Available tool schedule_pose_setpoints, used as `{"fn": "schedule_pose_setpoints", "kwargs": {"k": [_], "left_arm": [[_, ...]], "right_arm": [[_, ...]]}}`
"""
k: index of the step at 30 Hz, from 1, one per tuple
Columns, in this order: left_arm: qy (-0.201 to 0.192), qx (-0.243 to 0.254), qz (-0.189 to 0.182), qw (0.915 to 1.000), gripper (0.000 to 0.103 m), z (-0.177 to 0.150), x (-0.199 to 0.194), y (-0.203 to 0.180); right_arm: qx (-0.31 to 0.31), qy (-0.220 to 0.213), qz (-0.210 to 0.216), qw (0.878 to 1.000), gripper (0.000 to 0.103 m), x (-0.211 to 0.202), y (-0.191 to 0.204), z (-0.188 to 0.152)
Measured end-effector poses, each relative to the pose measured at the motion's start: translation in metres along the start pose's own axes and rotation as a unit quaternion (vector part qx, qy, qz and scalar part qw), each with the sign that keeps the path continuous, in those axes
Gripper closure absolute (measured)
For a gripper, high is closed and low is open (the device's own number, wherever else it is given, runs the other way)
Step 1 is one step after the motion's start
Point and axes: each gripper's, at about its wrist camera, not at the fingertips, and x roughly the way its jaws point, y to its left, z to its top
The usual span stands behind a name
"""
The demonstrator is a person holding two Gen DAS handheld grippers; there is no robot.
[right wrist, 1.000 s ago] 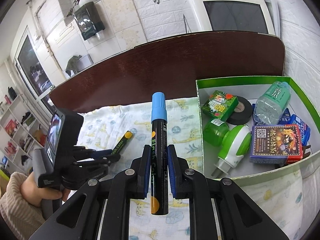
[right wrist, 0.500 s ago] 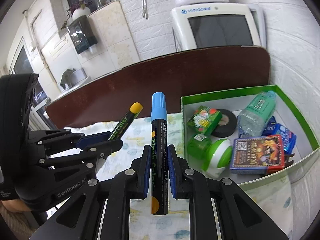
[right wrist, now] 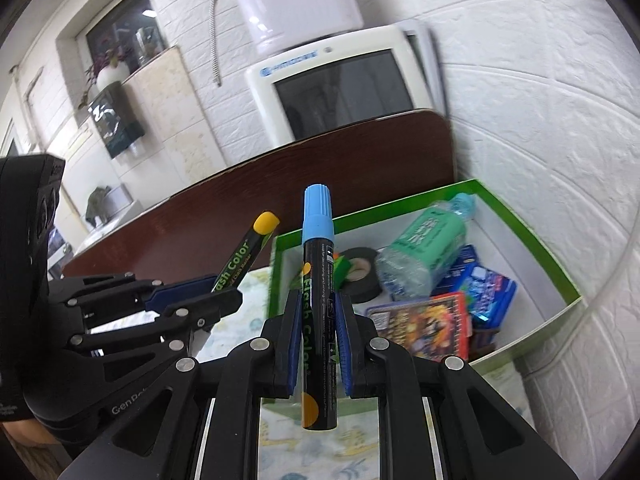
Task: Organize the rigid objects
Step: 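Carry both markers into the green box and open both tools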
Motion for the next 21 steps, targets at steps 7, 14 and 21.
{"fn": "schedule_pose_setpoints", "kwargs": {"k": [7,14,21], "left_arm": [[0.014,0.012,-0.018,0.9997,0.089,0.027,0.03,-0.025],[0.021,0.032,-0.03,0.9988,0.089,0.045,0.051,-0.051],[0.03,0.035,-0.028,0.9985,0.089,0.053,0.067,-0.058]], "right_arm": [[0.071,-0.019,-0.054,0.996,0.086,0.004,-0.056,0.015],[0.114,-0.015,-0.079,0.99,0.086,0.018,-0.09,0.016],[0.126,-0.007,-0.082,0.989,0.086,0.031,-0.1,0.015]]}}
